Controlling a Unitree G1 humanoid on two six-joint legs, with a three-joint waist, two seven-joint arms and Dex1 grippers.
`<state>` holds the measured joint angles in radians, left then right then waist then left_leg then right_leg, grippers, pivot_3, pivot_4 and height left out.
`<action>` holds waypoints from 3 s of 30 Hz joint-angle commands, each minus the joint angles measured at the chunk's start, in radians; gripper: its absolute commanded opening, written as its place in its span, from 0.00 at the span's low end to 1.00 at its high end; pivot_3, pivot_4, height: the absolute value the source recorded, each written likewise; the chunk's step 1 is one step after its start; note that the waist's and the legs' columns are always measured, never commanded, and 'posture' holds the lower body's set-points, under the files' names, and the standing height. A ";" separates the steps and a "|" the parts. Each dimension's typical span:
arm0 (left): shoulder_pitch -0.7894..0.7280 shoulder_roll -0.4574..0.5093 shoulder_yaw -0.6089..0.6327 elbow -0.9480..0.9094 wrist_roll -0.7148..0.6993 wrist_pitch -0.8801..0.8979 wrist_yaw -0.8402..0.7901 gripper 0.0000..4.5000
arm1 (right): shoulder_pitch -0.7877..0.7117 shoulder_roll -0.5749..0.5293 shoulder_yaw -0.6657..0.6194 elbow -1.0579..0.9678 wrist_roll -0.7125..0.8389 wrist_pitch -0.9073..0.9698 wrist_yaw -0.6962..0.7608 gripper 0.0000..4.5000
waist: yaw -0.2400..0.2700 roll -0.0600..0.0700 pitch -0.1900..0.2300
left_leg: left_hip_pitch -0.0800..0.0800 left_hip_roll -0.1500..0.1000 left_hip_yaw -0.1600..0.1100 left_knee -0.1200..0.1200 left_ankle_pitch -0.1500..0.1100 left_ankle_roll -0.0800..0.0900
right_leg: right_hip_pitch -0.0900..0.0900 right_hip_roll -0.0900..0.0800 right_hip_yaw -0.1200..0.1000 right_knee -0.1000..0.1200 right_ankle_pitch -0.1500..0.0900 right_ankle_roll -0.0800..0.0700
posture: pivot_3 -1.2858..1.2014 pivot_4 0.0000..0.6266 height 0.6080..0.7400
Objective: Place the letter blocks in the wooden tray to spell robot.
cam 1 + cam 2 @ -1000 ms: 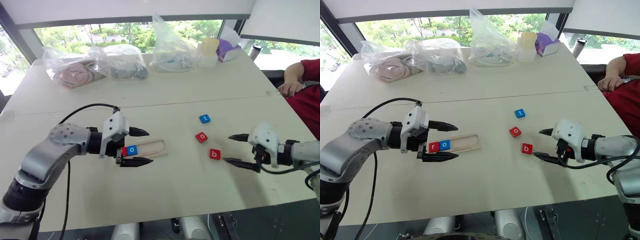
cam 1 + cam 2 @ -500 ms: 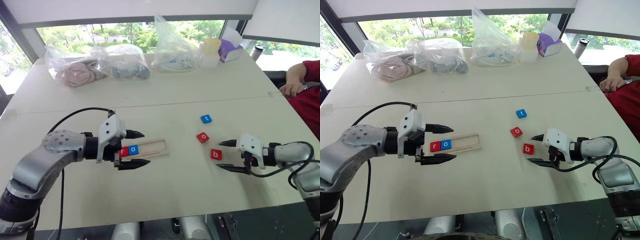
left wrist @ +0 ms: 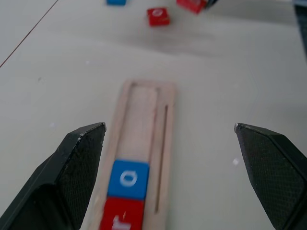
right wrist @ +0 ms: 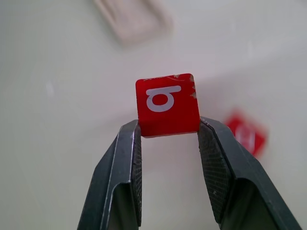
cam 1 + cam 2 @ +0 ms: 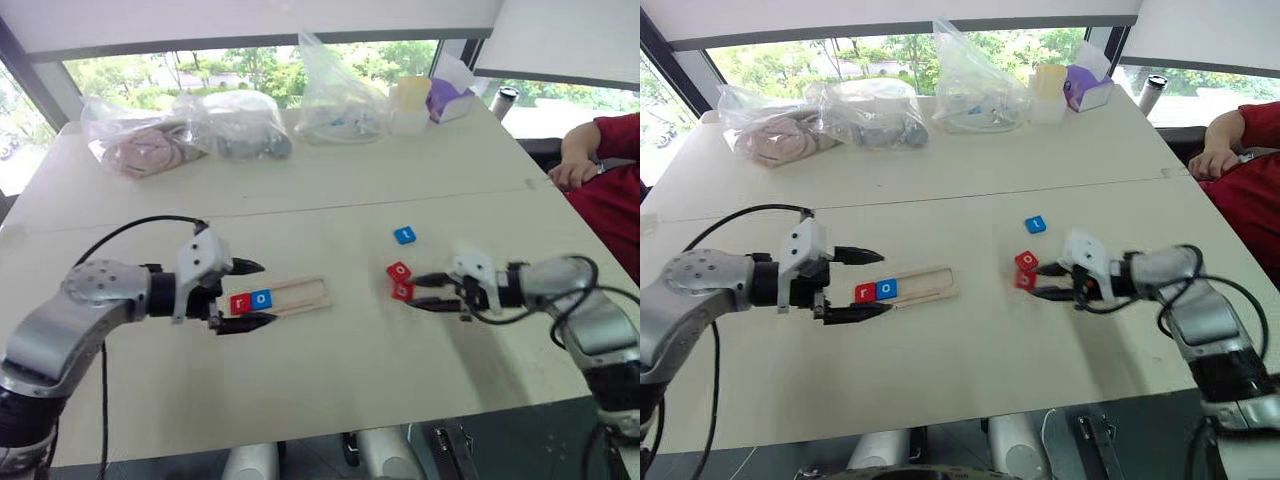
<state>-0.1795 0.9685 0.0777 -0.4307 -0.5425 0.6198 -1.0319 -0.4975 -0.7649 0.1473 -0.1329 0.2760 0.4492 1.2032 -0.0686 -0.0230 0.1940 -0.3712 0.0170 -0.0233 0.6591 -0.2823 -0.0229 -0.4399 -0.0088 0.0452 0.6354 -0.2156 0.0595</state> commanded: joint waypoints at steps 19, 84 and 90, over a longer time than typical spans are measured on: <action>0.381 -0.066 0.326 -0.209 -0.039 0.055 0.162 1.00 | -0.411 0.399 0.394 0.441 -0.271 -0.174 0.069 0.24 | 0.025 -0.001 0.000 | -0.004 0.000 0.001 0.000 0.000 0.000 | -0.001 -0.005 -0.001 -0.002 0.002 -0.002 | 0.52 0.24 1.00; 0.056 -0.124 0.131 -0.169 -0.129 0.124 0.213 1.00 | -0.097 0.239 -0.049 -0.016 -0.265 0.297 -0.312 0.99 | 0.029 -0.001 0.000 | -0.004 -0.001 -0.001 0.000 0.000 0.000 | -0.001 -0.003 -0.002 -0.002 0.003 -0.003 | 0.52 0.24 1.00; -0.047 -0.169 0.132 -0.136 -0.236 0.194 0.230 1.00 | 0.022 0.248 -0.161 -0.119 -0.231 0.458 -0.471 0.99 | 0.016 -0.001 0.000 | -0.002 -0.001 0.001 0.000 0.000 0.000 | -0.001 -0.001 0.000 -0.002 0.001 0.000 | 0.52 0.24 1.00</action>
<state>-0.2104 0.7987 0.2027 -0.5683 -0.7571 0.8058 -0.8060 -0.4667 -0.5249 0.0258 -0.1996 0.0257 0.8850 0.7728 -0.0526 -0.0238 0.1938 -0.3734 0.0161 -0.0229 0.6595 -0.2824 -0.0234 -0.4409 -0.0098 0.0451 0.6344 -0.2143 0.0596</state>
